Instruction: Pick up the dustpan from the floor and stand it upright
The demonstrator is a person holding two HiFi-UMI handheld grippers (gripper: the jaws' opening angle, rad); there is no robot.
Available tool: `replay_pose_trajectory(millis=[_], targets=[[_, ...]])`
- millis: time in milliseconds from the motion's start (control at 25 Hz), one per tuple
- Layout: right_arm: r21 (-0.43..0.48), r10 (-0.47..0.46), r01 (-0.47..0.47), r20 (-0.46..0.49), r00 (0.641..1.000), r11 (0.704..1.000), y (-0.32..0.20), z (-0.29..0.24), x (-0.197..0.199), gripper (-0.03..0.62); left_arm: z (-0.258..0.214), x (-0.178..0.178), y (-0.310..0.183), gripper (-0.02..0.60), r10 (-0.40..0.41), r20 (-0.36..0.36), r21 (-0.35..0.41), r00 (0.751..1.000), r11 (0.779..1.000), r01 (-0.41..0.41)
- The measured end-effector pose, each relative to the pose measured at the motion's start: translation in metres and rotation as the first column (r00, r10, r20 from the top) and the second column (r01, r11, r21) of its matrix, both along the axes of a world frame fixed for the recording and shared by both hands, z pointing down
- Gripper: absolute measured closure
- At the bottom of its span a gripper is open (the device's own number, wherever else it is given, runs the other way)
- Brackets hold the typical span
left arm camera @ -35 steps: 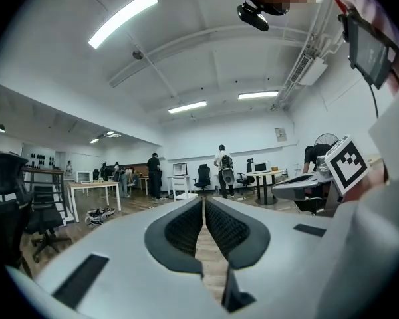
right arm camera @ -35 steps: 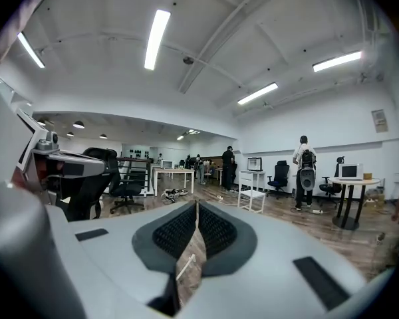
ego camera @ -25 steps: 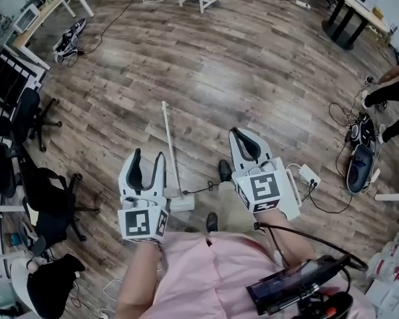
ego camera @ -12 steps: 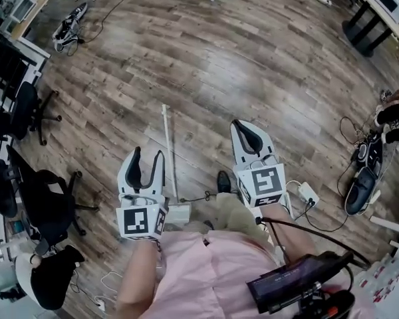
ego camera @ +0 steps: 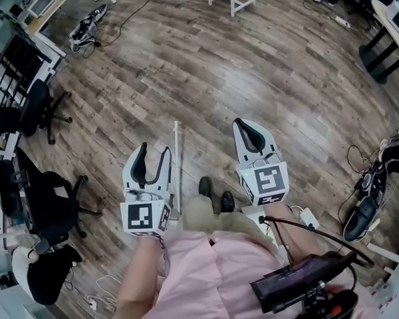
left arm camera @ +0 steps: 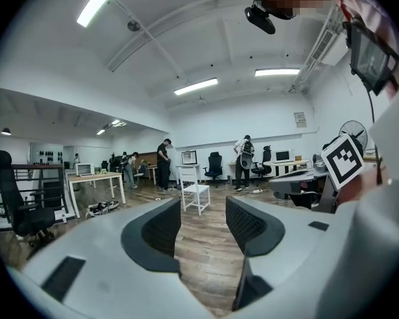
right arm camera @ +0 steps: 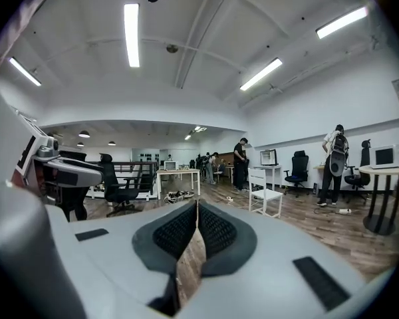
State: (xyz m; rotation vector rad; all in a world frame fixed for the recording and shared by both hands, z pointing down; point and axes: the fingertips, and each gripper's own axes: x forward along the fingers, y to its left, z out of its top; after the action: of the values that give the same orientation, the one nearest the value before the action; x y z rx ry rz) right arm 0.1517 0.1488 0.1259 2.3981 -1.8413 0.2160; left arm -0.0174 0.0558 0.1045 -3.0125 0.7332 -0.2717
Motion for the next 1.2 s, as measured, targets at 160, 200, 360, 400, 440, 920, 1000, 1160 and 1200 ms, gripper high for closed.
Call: replay_pose_trajectory(millis=[160, 200, 360, 400, 440, 920, 1000, 1160, 1200], targets=[[-0.023, -0.005, 0.005, -0.005, 1.000, 1.000, -0.029, 0.014, 0.019, 0.585, 0.025, 0.019, -0.028, 0.364, 0.002, 0.018, -0.032, 1.000, 1.000, -0.002], [-0.029, -0.004, 0.004, -0.005, 1.000, 1.000, -0.037, 0.019, 0.023, 0.585, 0.032, 0.023, -0.037, 0.360, 0.006, 0.023, -0.038, 1.000, 0.999, -0.005], [-0.066, 0.000, 0.000, 0.000, 1.000, 0.998, -0.076, 0.043, 0.036, 0.585, 0.068, 0.037, -0.078, 0.356, 0.020, 0.043, -0.076, 0.999, 0.997, -0.016], [-0.076, 0.004, -0.004, 0.006, 1.000, 0.997, -0.085, 0.051, 0.041, 0.585, 0.078, 0.042, -0.087, 0.354, 0.024, 0.054, -0.086, 0.998, 0.996, -0.019], [-0.086, 0.010, -0.009, 0.012, 1.000, 0.996, -0.094, 0.058, 0.045, 0.585, 0.088, 0.046, -0.097, 0.355, 0.028, 0.068, -0.094, 0.997, 0.995, -0.022], [-0.202, 0.016, -0.011, 0.022, 1.000, 0.979, -0.185, 0.165, 0.084, 0.585, 0.227, 0.091, -0.199, 0.353, 0.054, 0.151, -0.223, 0.987, 0.975, -0.019], [-0.220, 0.011, -0.003, 0.036, 0.999, 0.976, -0.195, 0.189, 0.086, 0.585, 0.257, 0.097, -0.209, 0.353, 0.064, 0.163, -0.246, 0.985, 0.969, -0.023], [-0.237, -0.003, 0.018, 0.065, 0.998, 0.971, -0.216, 0.239, 0.088, 0.585, 0.317, 0.112, -0.225, 0.350, 0.079, 0.186, -0.284, 0.979, 0.958, -0.023], [-0.240, -0.008, 0.025, 0.071, 0.997, 0.970, -0.221, 0.251, 0.088, 0.585, 0.332, 0.116, -0.227, 0.350, 0.080, 0.189, -0.295, 0.979, 0.955, -0.022]])
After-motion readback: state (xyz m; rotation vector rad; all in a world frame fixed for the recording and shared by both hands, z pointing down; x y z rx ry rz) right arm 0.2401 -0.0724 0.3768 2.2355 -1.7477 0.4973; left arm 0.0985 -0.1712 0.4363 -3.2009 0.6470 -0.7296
